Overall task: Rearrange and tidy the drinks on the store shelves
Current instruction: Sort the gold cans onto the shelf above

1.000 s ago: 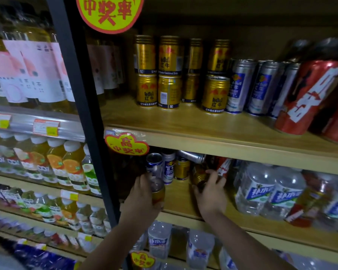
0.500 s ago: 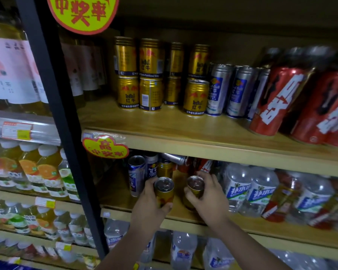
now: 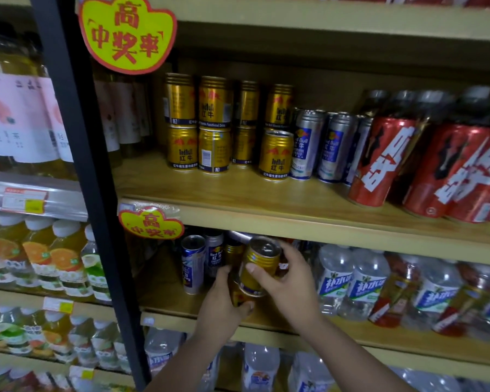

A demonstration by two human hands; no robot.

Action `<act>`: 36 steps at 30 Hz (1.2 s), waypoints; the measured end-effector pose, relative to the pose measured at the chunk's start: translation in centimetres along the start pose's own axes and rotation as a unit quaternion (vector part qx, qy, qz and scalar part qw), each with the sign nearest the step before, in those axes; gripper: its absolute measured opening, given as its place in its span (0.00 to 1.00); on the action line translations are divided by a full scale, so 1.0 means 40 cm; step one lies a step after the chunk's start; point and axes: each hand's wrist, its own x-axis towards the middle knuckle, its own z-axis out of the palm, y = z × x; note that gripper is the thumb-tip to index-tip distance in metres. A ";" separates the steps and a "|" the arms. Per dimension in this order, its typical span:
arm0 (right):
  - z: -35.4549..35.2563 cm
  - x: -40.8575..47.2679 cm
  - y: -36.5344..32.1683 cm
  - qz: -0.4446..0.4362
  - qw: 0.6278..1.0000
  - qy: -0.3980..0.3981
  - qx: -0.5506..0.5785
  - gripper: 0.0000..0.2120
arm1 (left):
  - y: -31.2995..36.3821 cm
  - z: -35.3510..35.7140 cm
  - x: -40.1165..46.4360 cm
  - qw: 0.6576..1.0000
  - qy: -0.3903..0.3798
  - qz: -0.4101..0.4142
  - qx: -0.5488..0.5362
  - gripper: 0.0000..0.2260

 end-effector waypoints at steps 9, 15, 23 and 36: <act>0.054 0.013 -0.009 0.025 0.990 -0.118 0.074 0.29 | 0.011 0.011 -0.009 1.000 -0.002 0.000 -0.017 0.44; 0.015 -0.022 -0.037 0.032 0.982 -0.146 0.113 0.29 | 0.039 -0.002 -0.032 0.999 -0.015 0.007 -0.029 0.43; -0.034 -0.160 -0.081 0.007 0.990 -0.045 0.134 0.38 | 0.084 -0.061 -0.167 0.998 -0.011 0.053 -0.012 0.42; -0.159 0.077 -0.464 -0.149 0.971 0.077 0.170 0.33 | 0.429 -0.337 -0.048 0.968 0.136 0.209 0.017 0.38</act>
